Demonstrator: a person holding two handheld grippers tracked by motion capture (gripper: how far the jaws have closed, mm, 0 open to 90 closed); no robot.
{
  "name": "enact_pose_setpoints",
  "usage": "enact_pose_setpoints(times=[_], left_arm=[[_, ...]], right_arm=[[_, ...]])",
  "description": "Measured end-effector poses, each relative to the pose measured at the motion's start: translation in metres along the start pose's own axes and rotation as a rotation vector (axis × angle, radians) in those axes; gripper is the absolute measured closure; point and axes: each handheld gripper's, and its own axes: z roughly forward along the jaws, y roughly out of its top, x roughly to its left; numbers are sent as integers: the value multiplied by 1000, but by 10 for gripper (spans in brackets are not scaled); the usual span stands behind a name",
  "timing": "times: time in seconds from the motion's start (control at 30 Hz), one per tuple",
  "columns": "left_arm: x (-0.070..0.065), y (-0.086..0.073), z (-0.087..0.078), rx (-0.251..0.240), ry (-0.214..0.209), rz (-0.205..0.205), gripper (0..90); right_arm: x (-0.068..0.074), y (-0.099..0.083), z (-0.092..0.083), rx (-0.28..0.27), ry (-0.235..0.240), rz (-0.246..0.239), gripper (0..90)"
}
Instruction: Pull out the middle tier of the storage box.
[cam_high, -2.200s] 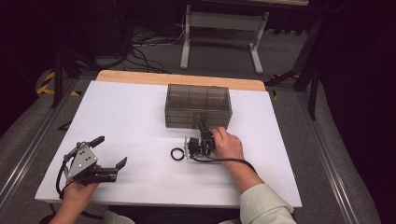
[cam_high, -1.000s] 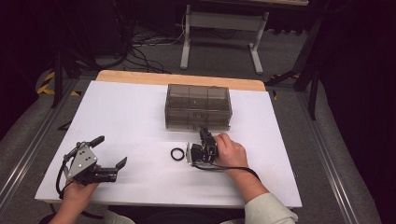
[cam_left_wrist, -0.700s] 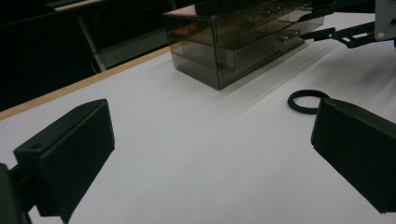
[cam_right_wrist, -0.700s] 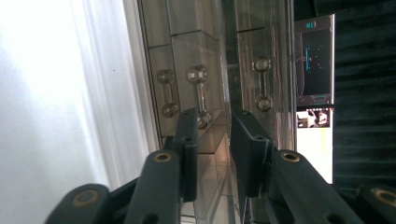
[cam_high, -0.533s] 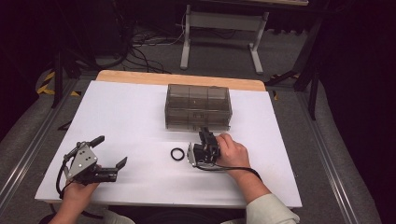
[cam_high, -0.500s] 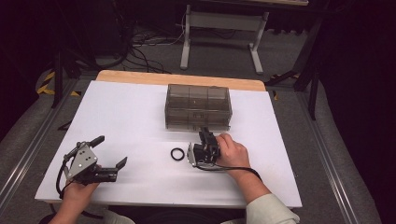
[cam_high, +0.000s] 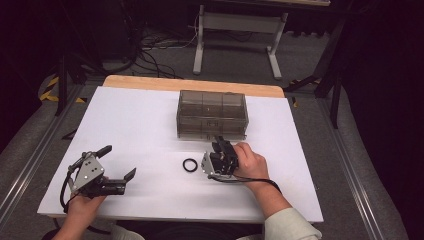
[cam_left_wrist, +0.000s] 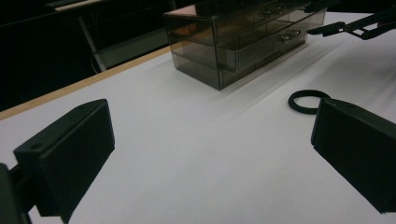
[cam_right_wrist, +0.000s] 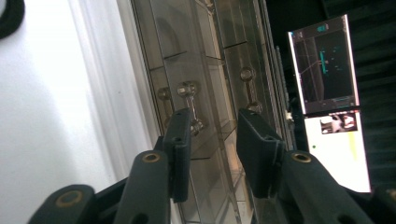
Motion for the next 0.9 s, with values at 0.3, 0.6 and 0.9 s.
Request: enact_pose_setpoints(times=[0.3,0.6,0.9], left_arm=[[0,0,0,2,2,-2,4],[-1,0,0,2,-1,-2,4],[-1,0,1,4,-4,-1,4]], right_arm=[[-12,-3,-6,-48,66,76,579],[-28,-4,-13,-102,170,170,518],[-41,-7,-12,-129,264,223,498]])
